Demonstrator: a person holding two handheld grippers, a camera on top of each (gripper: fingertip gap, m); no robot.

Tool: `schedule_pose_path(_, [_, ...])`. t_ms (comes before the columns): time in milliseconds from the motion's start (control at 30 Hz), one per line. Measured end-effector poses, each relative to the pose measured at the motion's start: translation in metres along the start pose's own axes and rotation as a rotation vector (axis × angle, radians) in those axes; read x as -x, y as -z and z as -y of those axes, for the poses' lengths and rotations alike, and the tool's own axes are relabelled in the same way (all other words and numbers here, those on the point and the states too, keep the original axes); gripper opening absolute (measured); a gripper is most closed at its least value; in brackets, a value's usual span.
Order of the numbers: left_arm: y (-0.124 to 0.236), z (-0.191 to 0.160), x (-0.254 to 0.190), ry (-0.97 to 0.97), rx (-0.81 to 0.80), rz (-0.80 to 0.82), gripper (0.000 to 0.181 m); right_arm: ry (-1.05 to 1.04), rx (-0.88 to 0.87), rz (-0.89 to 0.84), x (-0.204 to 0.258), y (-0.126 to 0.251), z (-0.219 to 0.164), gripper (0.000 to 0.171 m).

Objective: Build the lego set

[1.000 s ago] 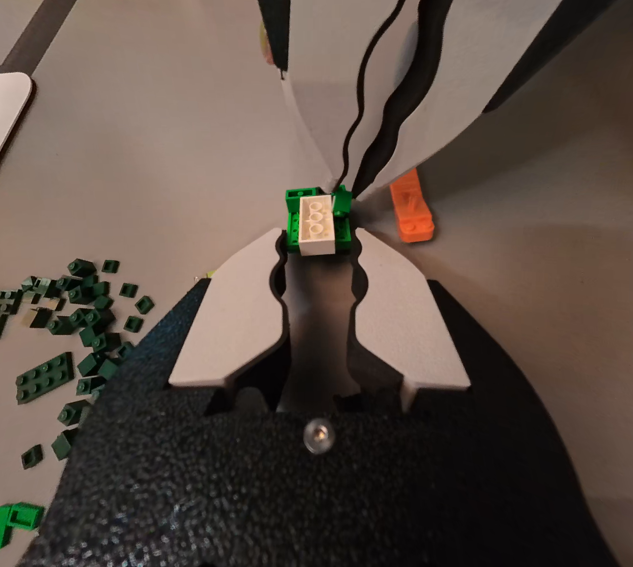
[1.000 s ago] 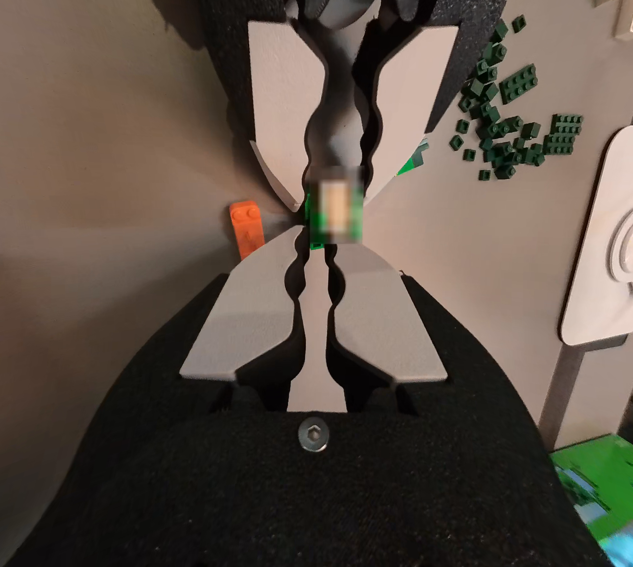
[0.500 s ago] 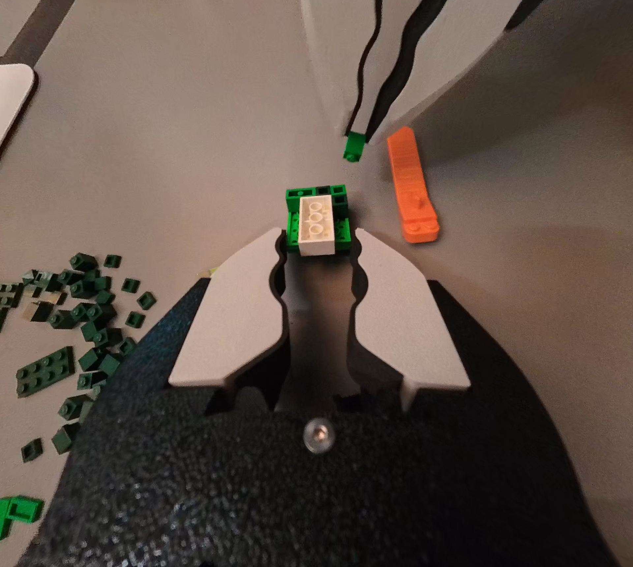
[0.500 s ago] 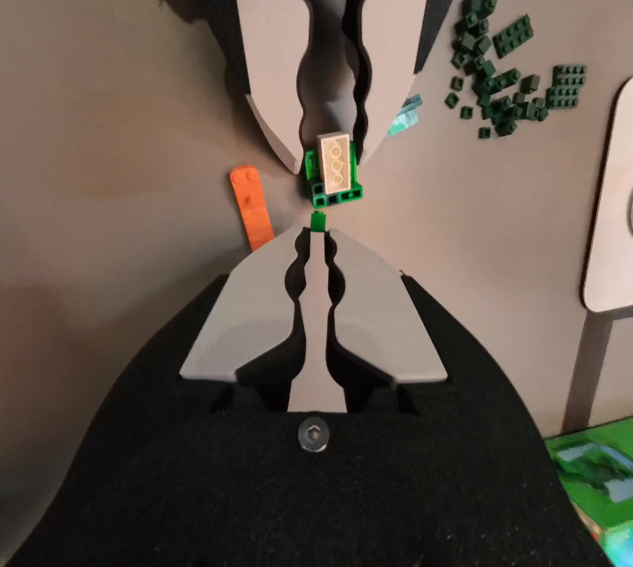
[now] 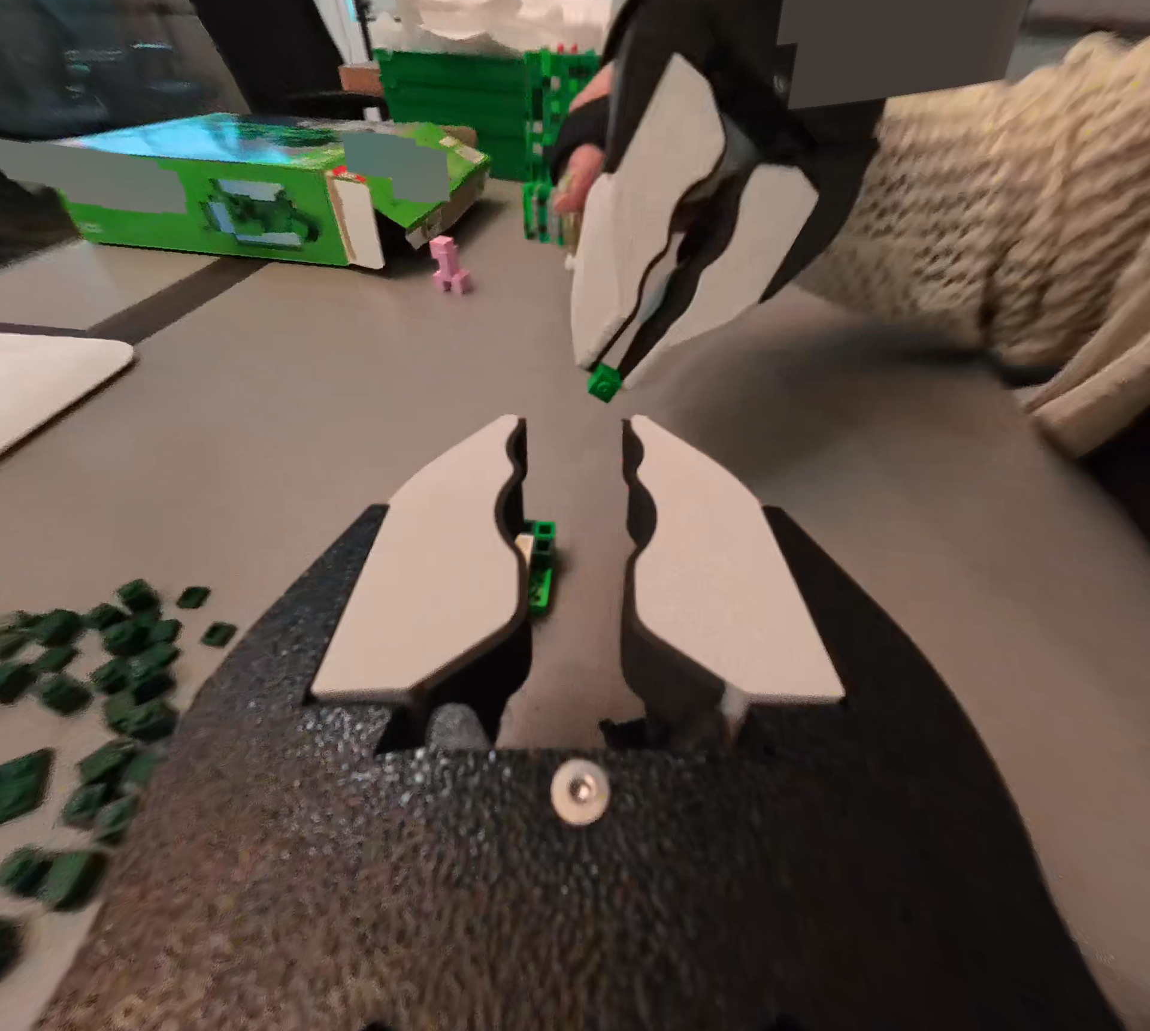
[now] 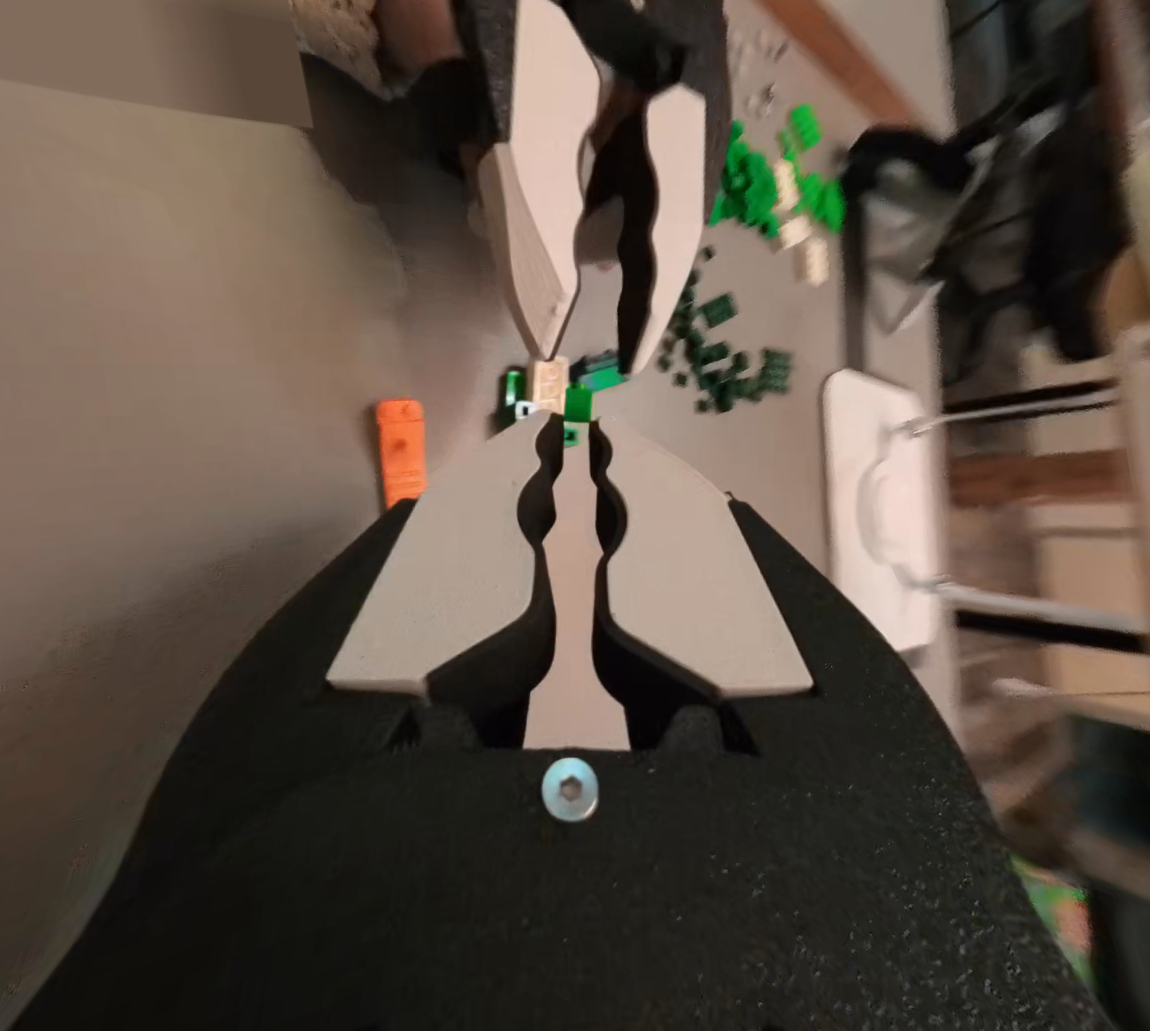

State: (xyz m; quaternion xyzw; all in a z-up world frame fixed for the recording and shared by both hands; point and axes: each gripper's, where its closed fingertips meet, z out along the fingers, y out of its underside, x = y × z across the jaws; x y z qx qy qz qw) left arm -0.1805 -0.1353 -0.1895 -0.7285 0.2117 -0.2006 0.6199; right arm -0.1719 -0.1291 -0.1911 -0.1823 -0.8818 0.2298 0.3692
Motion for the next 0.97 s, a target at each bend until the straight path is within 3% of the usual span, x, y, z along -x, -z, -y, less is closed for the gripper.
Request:
schedule_pose_path(200, [0.011,0.021,-0.002,0.273,-0.193,-0.163,0.031,0.372,0.017,-0.275,-0.019,0.006,0.021,0.007])
schedule_pose_path(600, [0.010,0.020,-0.008,0.283,-0.186,-0.215,0.010,0.608,0.100,-0.355,-0.017,-0.005,0.029,0.007])
schedule_pose_path(800, [0.011,0.021,-0.008,0.241,-0.199,-0.179,0.007,0.606,0.097,-0.371,-0.017,-0.005,0.031,0.007])
schedule_pose_path(867, [0.012,0.024,-0.006,0.227,-0.224,-0.166,0.007,0.491,0.049,-0.375,-0.018,-0.003,0.034,0.008])
schedule_pose_path(967, [0.019,0.032,-0.002,0.201,-0.298,-0.141,0.007,0.194,-0.089,-0.340,-0.024,0.007,0.042,0.025])
